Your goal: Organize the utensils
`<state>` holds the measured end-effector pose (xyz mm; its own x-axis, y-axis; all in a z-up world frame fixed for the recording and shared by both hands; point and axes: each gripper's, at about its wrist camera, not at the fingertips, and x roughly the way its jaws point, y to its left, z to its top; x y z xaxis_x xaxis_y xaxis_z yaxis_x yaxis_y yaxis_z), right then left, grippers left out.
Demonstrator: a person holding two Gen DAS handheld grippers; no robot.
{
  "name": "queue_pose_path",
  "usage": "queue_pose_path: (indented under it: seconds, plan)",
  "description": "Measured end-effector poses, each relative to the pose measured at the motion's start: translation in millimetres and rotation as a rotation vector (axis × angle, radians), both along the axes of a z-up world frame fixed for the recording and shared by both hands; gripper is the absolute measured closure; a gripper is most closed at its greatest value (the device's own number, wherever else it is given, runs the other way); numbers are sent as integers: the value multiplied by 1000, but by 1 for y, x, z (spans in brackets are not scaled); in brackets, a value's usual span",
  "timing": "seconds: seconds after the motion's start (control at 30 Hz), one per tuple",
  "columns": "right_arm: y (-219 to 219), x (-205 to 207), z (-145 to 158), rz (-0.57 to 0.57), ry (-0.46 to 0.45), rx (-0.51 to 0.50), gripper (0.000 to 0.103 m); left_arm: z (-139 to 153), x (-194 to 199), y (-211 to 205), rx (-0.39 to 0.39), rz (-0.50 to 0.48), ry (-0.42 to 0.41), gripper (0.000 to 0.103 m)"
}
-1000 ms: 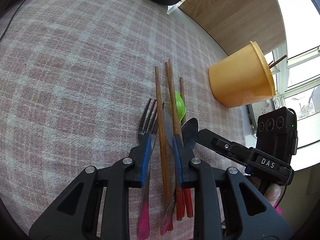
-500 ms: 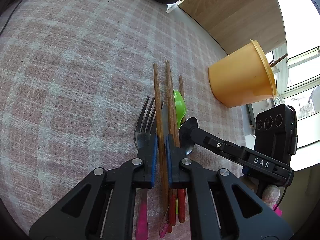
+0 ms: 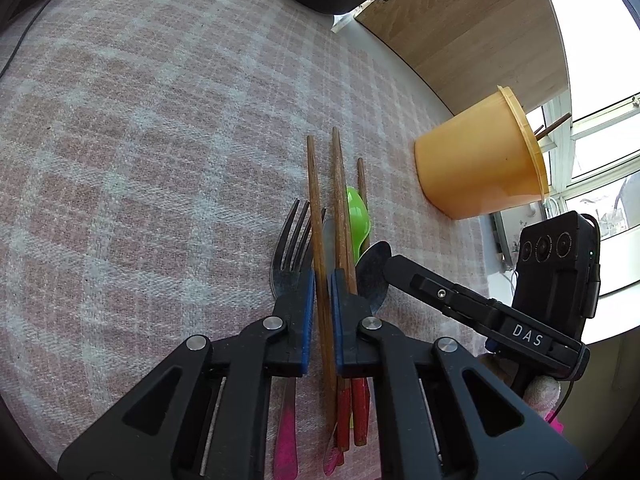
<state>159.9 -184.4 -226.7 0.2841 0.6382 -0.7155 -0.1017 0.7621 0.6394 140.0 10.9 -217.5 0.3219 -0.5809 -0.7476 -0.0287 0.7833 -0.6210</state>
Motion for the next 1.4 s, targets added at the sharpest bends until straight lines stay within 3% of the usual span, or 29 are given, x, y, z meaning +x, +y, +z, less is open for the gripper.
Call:
queue_pose_path:
  seconds: [0.07, 0.2, 0.33, 0.77, 1.03, 1.4]
  plan:
    - [4, 2, -1, 9, 2, -10, 78, -1, 1, -1, 4, 1, 2, 98]
    - [10, 4, -5, 22, 7, -36, 96, -3, 4, -3, 4, 3, -7, 98]
    - [8, 4, -2, 12, -8, -41, 103, -3, 4, -3, 4, 19, -24, 98]
    - [-2, -7, 15, 9, -67, -100, 103, 11, -6, 8, 31, 29, -72, 98]
    - [-20, -26, 45, -3, -161, -164, 103, 37, -20, 16, 86, 27, -148, 100]
    - [-53, -46, 76, -98, -237, -200, 103, 75, -37, 24, 89, 59, -245, 100]
